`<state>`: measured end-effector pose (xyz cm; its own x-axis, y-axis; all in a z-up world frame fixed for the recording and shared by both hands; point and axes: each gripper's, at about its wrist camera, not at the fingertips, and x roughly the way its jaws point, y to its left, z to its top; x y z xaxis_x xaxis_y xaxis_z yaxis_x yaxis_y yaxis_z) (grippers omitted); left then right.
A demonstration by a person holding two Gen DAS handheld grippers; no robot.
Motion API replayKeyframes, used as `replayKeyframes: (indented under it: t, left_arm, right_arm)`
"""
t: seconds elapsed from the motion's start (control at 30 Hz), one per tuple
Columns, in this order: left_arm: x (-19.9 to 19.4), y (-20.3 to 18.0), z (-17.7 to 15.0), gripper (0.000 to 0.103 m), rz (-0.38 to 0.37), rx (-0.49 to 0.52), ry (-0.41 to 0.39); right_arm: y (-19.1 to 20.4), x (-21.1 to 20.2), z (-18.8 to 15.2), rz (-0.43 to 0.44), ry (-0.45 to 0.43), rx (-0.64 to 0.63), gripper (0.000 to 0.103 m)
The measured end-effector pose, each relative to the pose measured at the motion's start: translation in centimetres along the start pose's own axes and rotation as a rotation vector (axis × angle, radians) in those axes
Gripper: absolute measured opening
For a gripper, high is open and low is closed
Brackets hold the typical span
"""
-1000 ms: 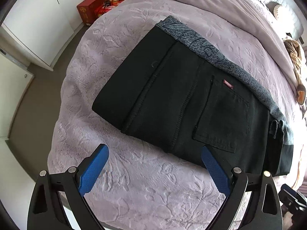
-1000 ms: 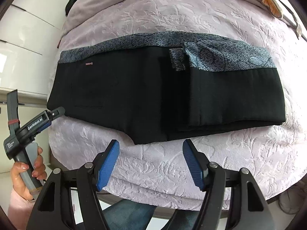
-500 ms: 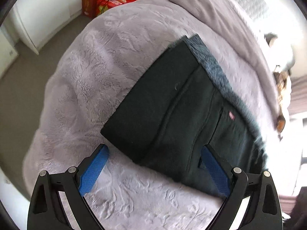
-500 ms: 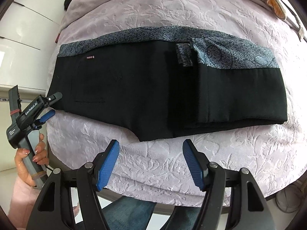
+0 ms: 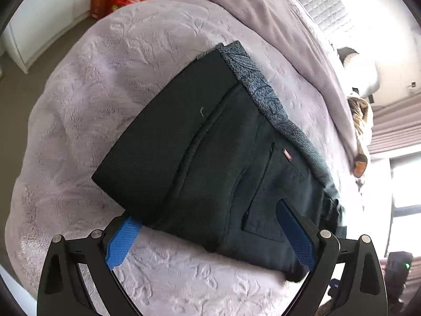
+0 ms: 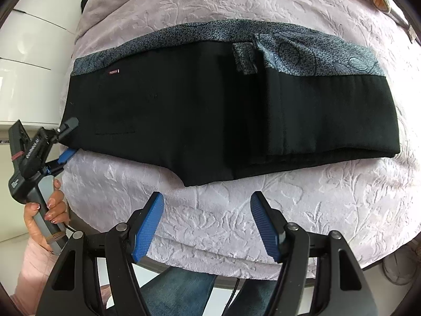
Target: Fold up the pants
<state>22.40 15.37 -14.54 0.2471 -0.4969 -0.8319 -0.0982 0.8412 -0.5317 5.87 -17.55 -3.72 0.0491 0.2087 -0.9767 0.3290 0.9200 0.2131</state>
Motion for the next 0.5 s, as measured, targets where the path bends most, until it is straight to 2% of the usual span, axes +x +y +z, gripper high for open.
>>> replayKeyframes:
  t: [0.17,0.3,0.37,0.43,0.5]
  left_arm:
    - [1.5,0.8,0.8,0.098,-0.027,-0.075,0.002]
    - [2.5,0.0,0.9,0.098,0.032,-0.031,0.008]
    - [2.4,-1.0,0.8,0.097,0.075,-0.010,-0.018]
    - [1.6,-1.8,0.7,0.089,0.109,0.016,-0.056]
    - [0.9,-2.7,0.6,0.062,0.192,0.060,-0.077]
  right_arm:
    - [0.1,0.2,-0.1,0.004,0.003,-0.003,0.072]
    - [-0.1,0.3,-0.2,0.008,0.002,-0.003,0.072]
    - [-0.2,0.3,-0.4,0.008,0.004,0.000,0.072]
    - [-0.4,0.3,-0.4,0.012,0.004,0.003,0.072]
    - [-0.4,0.0,-0.4,0.024,-0.011,0.001,0.072]
